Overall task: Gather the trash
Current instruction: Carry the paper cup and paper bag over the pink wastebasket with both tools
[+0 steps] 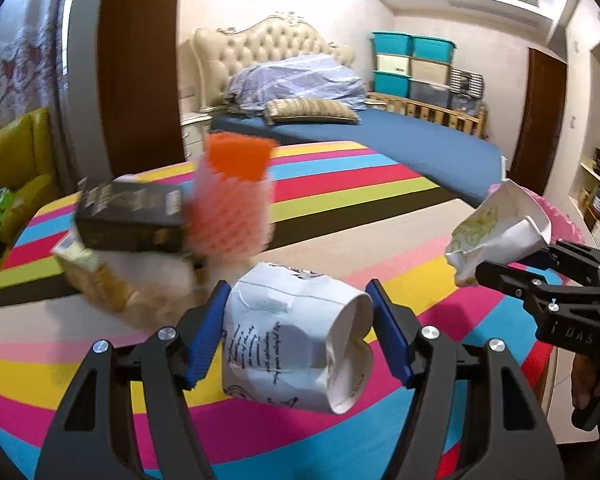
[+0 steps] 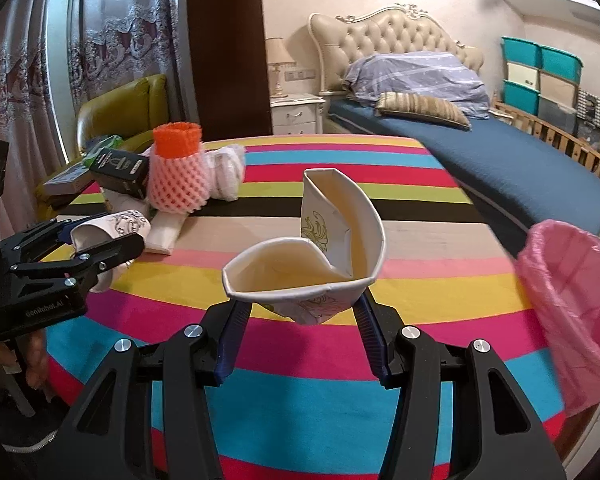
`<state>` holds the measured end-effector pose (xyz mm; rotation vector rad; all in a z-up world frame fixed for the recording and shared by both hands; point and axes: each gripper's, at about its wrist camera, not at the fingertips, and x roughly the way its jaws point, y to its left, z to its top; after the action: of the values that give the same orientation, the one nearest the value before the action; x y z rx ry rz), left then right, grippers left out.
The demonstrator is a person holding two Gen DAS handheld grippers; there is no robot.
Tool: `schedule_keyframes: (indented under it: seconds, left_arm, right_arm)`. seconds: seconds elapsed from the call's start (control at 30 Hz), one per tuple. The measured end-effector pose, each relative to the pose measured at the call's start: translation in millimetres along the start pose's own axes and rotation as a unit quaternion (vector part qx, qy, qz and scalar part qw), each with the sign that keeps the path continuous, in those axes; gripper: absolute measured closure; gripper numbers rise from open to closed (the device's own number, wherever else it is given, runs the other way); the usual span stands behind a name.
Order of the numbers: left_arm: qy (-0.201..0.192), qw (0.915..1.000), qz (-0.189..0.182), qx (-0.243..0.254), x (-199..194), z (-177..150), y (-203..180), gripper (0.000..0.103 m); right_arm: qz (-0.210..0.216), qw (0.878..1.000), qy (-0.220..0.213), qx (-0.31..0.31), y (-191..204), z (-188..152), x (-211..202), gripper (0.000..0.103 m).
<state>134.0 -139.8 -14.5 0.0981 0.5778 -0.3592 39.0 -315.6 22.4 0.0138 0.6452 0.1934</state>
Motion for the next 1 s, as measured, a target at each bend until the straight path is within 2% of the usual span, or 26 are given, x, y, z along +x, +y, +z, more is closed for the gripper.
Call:
schedule_keyframes:
  seconds: [0.23,0.37,0.7,1.0]
  left_arm:
    - [0.002,0.9982,-0.043,0.042,17,14,-51,0.037]
    - [0.001,0.9962,-0.055,0.067,27,22,-77,0.037]
    - [0.016,0.9896,-0.111,0.091,56,44,-138,0.037]
    - [0.028,0.9834,-0.154,0.092,80,66,-189,0.037]
  right_arm:
    - [-0.030,0.999,-0.005,0.019,-35,-6,-18,0.053]
    - [-0.052,0.998,-0.006,0.032,-58,-10,-29,0.053]
    - [-0.111,0.990,-0.016,0.083,-125,-20,-55,0.053]
    - [-0.167,0.979,-0.030,0.110,-182,-25,-75,0.053]
